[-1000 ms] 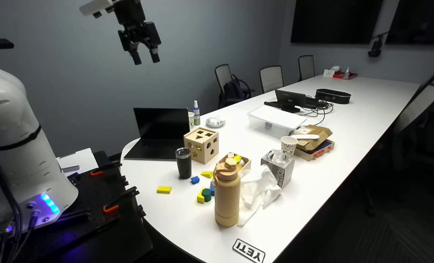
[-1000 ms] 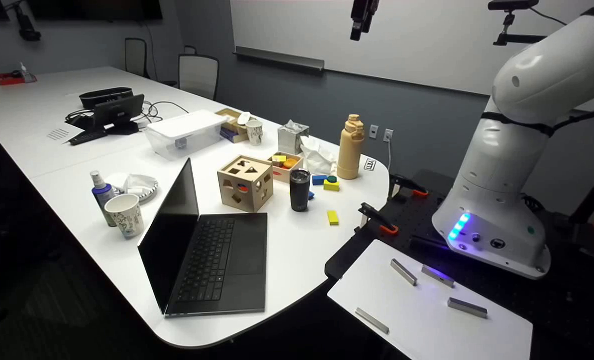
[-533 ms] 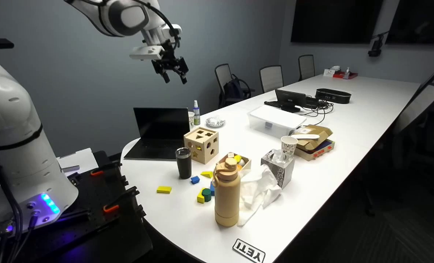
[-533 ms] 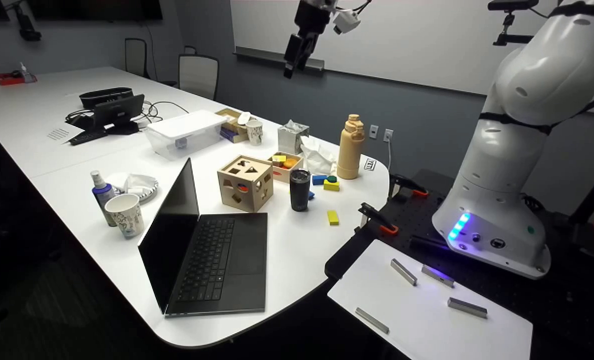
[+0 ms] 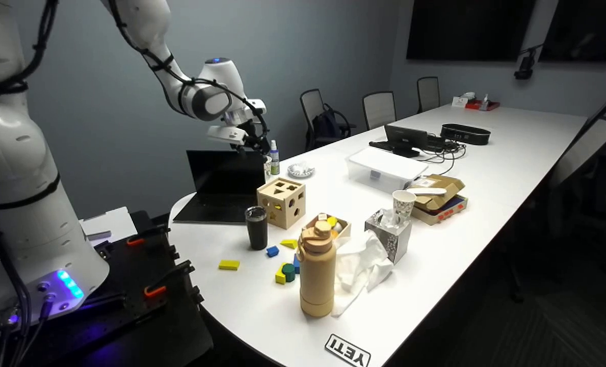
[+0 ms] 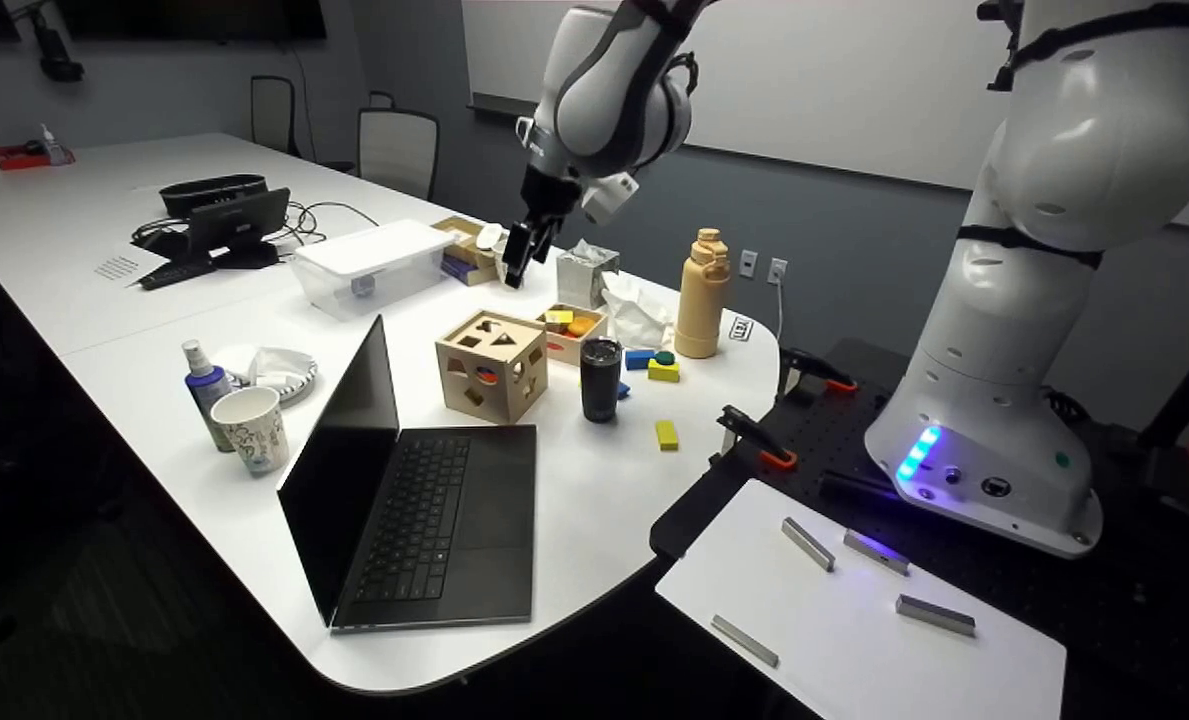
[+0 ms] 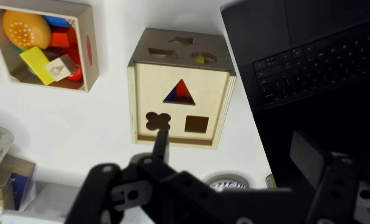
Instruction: Open the lid of the shape sorter
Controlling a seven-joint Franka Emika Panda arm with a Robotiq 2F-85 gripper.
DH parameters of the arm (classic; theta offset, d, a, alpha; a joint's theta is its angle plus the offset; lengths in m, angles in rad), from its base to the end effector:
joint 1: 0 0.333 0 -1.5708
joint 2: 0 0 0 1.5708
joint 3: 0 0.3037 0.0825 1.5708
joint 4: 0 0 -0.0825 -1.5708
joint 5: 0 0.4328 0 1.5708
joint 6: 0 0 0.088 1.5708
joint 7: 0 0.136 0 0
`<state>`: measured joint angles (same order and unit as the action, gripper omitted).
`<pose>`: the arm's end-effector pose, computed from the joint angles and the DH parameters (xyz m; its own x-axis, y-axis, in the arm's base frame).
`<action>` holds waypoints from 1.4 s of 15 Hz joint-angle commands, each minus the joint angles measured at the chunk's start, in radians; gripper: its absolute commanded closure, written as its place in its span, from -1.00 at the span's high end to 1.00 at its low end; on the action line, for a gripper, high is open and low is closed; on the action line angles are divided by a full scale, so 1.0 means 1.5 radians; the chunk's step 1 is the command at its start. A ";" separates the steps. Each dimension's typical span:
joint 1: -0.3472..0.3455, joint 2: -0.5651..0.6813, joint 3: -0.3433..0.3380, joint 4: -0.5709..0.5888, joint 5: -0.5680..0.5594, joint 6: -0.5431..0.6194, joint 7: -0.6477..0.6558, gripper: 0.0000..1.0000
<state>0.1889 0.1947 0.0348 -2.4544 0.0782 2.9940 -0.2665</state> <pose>0.5331 0.1166 0.1743 0.8594 0.3854 0.3359 0.3936 -0.9181 0.0464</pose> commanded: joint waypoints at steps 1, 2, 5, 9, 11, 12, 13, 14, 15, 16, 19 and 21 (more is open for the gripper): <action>-0.027 0.131 0.028 0.081 -0.040 0.031 0.040 1.00; -0.025 0.160 0.021 0.101 -0.055 0.035 0.053 1.00; -0.024 0.226 0.013 0.161 -0.079 0.033 0.078 1.00; -0.030 0.289 0.015 0.239 -0.084 0.029 0.092 1.00; -0.020 0.314 0.001 0.274 -0.089 0.028 0.097 1.00; -0.018 0.327 -0.004 0.291 -0.091 0.027 0.100 1.00; -0.017 0.339 -0.008 0.308 -0.092 0.025 0.104 1.00; -0.018 0.349 -0.012 0.323 -0.094 0.022 0.106 1.00; -0.020 0.361 -0.014 0.339 -0.093 0.022 0.106 1.00; -0.019 0.371 -0.018 0.352 -0.092 0.022 0.109 1.00; -0.024 0.402 -0.019 0.387 -0.087 0.021 0.113 1.00; -0.024 0.418 -0.016 0.403 -0.086 0.015 0.118 1.00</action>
<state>0.1517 0.7810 0.0082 -1.9024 -0.0352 3.0277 -0.1277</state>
